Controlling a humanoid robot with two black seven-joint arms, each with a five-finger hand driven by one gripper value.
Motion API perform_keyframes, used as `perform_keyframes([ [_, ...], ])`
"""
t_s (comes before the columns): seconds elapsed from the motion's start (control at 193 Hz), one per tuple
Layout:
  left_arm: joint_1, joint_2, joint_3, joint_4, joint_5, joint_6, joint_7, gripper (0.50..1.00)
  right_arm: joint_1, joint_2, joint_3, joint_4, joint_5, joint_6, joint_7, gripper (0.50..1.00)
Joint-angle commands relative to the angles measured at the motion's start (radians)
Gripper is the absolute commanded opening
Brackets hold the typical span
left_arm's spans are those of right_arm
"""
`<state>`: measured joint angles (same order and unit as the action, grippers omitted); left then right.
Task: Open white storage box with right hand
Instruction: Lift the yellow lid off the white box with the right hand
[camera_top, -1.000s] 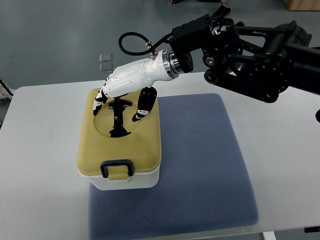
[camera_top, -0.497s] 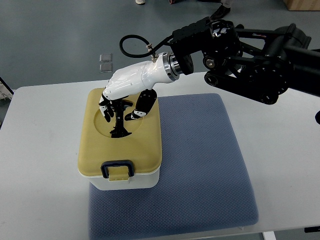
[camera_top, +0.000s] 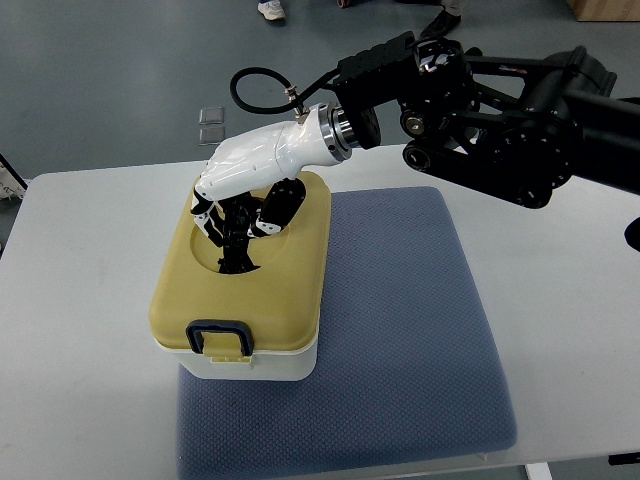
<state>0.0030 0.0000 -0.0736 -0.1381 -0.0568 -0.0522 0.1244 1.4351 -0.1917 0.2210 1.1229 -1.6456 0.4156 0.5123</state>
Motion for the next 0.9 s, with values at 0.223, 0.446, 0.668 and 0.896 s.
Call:
perform_keyframes([
  [0.223,0.000,0.000,0.000,0.000,0.000,0.000,0.000,1.000,0.036,-0.006,0.046,0.000,0.018,-0.004,0.014,0.500],
  [0.446,0.000,0.000,0.000,0.000,0.000,0.000,0.000,1.000,0.053,-0.041,0.118,-0.002,0.020,0.011,0.017,0.500],
  [0.668,0.000,0.000,0.000,0.000,0.000,0.000,0.001,1.000,0.042,-0.173,0.201,-0.003,0.020,0.012,0.022,0.500],
  [0.896,0.000,0.000,0.000,0.000,0.000,0.000,0.000,1.000,-0.008,-0.377,0.222,-0.055,0.050,-0.024,0.046,0.500],
])
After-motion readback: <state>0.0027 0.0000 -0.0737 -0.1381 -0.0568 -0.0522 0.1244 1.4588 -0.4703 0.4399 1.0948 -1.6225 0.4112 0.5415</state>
